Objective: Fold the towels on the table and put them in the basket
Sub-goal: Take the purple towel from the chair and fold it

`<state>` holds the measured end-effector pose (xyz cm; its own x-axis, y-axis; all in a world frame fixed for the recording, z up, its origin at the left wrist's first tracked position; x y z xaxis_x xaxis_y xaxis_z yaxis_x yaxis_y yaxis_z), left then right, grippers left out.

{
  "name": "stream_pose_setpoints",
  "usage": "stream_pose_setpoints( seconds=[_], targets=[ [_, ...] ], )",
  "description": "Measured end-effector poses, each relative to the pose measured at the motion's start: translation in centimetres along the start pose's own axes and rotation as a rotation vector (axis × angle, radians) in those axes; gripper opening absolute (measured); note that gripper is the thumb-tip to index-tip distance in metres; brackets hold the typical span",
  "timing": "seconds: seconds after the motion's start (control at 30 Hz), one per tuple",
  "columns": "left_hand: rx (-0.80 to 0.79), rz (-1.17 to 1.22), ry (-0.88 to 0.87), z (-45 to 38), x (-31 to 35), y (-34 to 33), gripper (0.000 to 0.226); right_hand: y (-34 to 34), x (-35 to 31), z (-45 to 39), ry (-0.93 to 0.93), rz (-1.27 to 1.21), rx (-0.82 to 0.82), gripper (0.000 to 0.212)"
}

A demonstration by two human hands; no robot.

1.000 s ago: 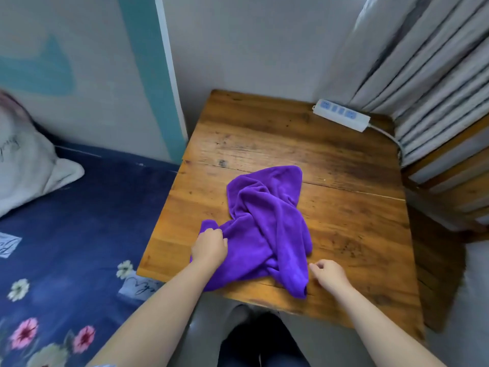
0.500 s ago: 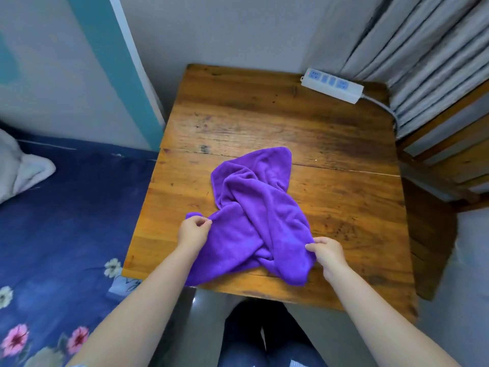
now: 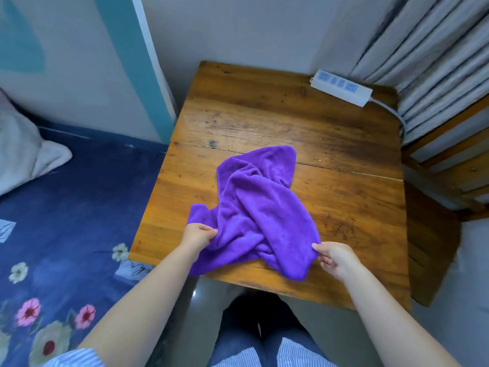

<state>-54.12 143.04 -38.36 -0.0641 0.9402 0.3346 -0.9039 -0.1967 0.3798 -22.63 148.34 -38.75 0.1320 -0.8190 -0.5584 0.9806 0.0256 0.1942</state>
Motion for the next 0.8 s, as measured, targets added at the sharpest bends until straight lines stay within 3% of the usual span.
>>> stream_pose_setpoints(
  seconds=[0.13,0.27,0.33,0.4,0.57,0.67,0.8],
  targets=[
    [-0.004,-0.186,0.102,0.1,1.1,-0.1,0.035,0.8,-2.6,-0.3,0.111,0.204,0.057,0.022],
    [0.028,-0.422,0.072,2.5,5.7,2.0,0.038,0.8,-10.5,-0.2,0.361,0.449,0.129,0.024],
    [0.062,-0.417,0.015,3.6,9.5,3.5,0.038,0.2,-15.3,0.2,0.494,0.568,0.160,0.011],
    [0.122,-0.210,-0.075,4.5,14.1,5.5,0.038,-0.6,-20.4,1.1,0.643,0.556,0.211,0.021],
    [0.148,0.496,-0.470,9.8,25.2,10.8,0.033,-0.7,-33.7,6.7,1.039,0.082,0.378,0.028],
    [0.224,0.708,-0.708,12.8,28.4,14.2,0.030,-0.3,-38.6,9.9,1.171,-0.038,0.406,0.033],
    [0.312,0.899,-0.733,13.9,28.1,17.1,0.034,1.9,-40.4,12.8,1.300,-0.192,0.467,0.023]
  ],
)
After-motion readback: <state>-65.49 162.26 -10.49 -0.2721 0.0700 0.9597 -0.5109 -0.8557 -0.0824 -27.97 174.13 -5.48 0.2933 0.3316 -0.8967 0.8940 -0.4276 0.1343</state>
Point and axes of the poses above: each hand's wrist, its own z-axis away from the middle knuckle, its own y-axis out of the back of the hand, x = y × z, the point moved 7 cm from there along -z, towards the middle knuckle, and after that the axes turned 12 degrees about y, right-handed, at the moved point
